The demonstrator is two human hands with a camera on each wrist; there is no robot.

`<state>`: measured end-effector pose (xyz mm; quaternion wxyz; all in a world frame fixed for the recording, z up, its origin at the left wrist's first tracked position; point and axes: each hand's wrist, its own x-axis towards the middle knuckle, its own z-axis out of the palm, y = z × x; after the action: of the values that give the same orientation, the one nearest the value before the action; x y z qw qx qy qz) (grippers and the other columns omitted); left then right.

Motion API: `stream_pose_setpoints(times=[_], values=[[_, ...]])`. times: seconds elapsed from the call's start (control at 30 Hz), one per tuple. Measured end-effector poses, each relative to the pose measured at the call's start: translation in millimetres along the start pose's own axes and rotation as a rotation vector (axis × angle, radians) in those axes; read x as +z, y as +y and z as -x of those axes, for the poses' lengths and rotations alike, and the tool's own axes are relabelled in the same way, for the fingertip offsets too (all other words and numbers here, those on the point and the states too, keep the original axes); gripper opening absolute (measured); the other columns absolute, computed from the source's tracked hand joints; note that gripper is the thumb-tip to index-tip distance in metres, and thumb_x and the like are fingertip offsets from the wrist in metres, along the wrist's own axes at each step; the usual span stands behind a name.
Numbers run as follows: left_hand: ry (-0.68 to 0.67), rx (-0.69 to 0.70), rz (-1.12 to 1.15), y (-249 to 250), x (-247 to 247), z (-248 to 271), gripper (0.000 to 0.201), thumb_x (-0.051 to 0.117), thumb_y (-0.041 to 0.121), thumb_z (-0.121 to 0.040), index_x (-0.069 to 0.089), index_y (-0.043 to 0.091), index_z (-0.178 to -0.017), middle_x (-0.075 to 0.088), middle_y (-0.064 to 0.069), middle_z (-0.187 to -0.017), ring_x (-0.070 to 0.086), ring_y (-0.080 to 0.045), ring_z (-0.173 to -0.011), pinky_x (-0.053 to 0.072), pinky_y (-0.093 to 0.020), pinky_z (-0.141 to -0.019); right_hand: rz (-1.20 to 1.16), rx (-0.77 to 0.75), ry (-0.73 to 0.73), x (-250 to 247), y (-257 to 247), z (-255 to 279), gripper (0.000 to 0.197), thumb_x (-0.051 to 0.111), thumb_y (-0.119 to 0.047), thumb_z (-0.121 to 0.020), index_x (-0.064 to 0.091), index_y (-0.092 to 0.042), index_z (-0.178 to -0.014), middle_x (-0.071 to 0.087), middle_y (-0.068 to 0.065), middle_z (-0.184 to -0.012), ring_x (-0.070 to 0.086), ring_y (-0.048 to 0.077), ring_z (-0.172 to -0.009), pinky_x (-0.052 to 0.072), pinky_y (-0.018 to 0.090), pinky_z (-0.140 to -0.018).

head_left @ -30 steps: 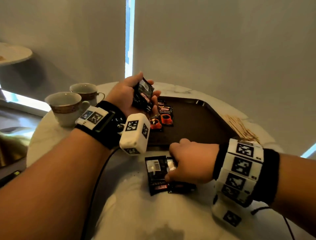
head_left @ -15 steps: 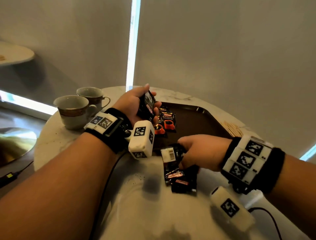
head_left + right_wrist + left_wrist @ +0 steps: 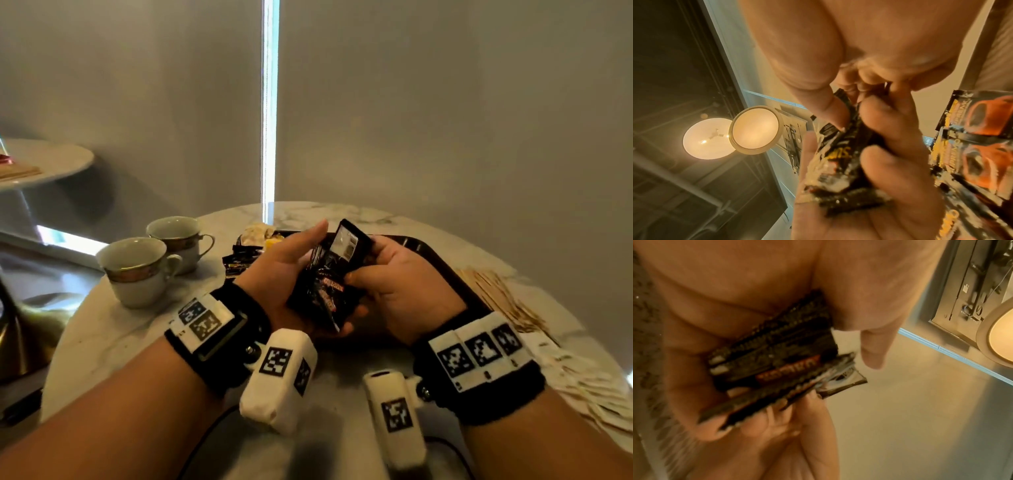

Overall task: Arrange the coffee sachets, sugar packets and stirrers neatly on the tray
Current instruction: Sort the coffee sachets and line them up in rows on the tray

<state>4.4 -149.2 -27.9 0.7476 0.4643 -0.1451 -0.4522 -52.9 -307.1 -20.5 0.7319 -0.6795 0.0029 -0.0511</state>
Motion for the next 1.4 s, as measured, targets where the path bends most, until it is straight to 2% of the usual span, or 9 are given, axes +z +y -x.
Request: stream_pose_setpoints(times=[0.17,0.3,0.4,0.47,0.67,0.9,1.07,1.23,1.4], values=[[0.094,0.03,0.001,-3.6,-0.2,-6.1,0.055,0.06,0.031,-0.08,0.059,0.008,-0.13,0.068,-0.015,-0.098,0.067,-0.028,-0.081,0.054,-0.038,-0.065,0.226,-0.103,0.012,-8.4,9.1,2.3,0.065,0.072,0.006,-0.078,0.047,-0.033,-0.124,0.059,0.005,-0.122,0.067,0.021,-0.106,0.059,0.04,-0.086],[0.102,0.075,0.014,-4.4,-2.9,-5.4,0.053,0.065,0.029,-0.086,0.057,0.006,-0.134,0.069,-0.018,-0.109,0.067,-0.03,-0.092,0.054,-0.042,-0.079,0.156,-0.132,-0.173,-6.5,2.0,10.9,0.082,0.091,-0.008,-0.058,0.04,-0.032,-0.118,0.047,-0.008,-0.126,0.069,0.019,-0.098,0.06,0.033,-0.075],[0.035,0.117,0.03,-6.5,1.9,-3.2,0.037,0.061,0.036,-0.09,0.077,0.006,-0.104,0.072,-0.019,-0.096,0.072,-0.031,-0.083,0.059,-0.039,-0.077,0.261,-0.055,-0.347,-8.3,1.9,14.7,0.088,0.097,-0.017,-0.046,0.046,-0.029,-0.116,0.06,0.0,-0.123,0.07,0.018,-0.106,0.06,0.039,-0.082],[0.028,0.107,0.057,-7.9,5.3,-3.0,0.043,0.056,0.042,-0.091,0.079,0.006,-0.095,0.073,-0.019,-0.094,0.073,-0.032,-0.082,0.06,-0.04,-0.076,0.328,-0.1,-0.296,-8.7,7.4,11.4,0.077,0.096,-0.022,-0.047,0.049,-0.029,-0.107,0.066,0.005,-0.115,0.07,0.022,-0.104,0.061,0.046,-0.083],[0.11,0.099,0.103,-6.7,6.5,0.4,0.045,0.048,0.036,-0.092,0.064,0.007,-0.123,0.064,-0.022,-0.119,0.066,-0.037,-0.1,0.049,-0.049,-0.093,0.172,-0.197,-0.207,-10.5,18.0,6.7,0.049,0.089,-0.019,-0.051,0.056,-0.034,-0.085,0.07,-0.001,-0.104,0.072,0.029,-0.099,0.059,0.059,-0.075],[0.075,0.102,0.111,-10.4,16.5,3.2,0.045,0.047,0.037,-0.099,0.068,0.007,-0.124,0.07,-0.02,-0.108,0.07,-0.033,-0.094,0.057,-0.043,-0.086,0.208,-0.115,-0.233,-10.5,12.9,10.3,0.07,0.091,0.003,-0.057,0.044,-0.016,-0.105,0.064,0.012,-0.113,0.07,0.028,-0.103,0.061,0.047,-0.076],[0.09,0.061,0.191,-9.2,8.8,-0.9,0.05,0.046,0.042,-0.091,0.071,0.006,-0.115,0.064,-0.018,-0.108,0.064,-0.033,-0.095,0.045,-0.043,-0.094,0.269,-0.138,-0.162,-4.7,18.2,8.4,0.069,0.089,-0.014,-0.052,0.042,-0.012,-0.104,0.061,0.017,-0.113,0.066,0.036,-0.105,0.06,0.055,-0.076],[0.078,0.068,0.166,-9.7,14.3,0.8,0.043,0.038,0.034,-0.095,0.066,0.005,-0.11,0.068,-0.018,-0.096,0.069,-0.03,-0.08,0.059,-0.036,-0.071,0.098,-0.12,-0.182,-3.8,22.4,8.9,0.062,0.082,0.008,-0.057,0.039,-0.016,-0.095,0.057,0.009,-0.097,0.065,0.023,-0.087,0.059,0.035,-0.064],[0.098,0.098,0.156,-10.9,15.9,0.3,0.045,0.041,0.038,-0.101,0.067,0.006,-0.121,0.064,-0.021,-0.12,0.062,-0.035,-0.11,0.052,-0.045,-0.096,0.114,-0.144,-0.203,-9.3,19.4,6.8,0.07,0.086,0.005,-0.054,0.038,-0.017,-0.099,0.059,0.006,-0.102,0.066,0.021,-0.093,0.058,0.032,-0.071]])
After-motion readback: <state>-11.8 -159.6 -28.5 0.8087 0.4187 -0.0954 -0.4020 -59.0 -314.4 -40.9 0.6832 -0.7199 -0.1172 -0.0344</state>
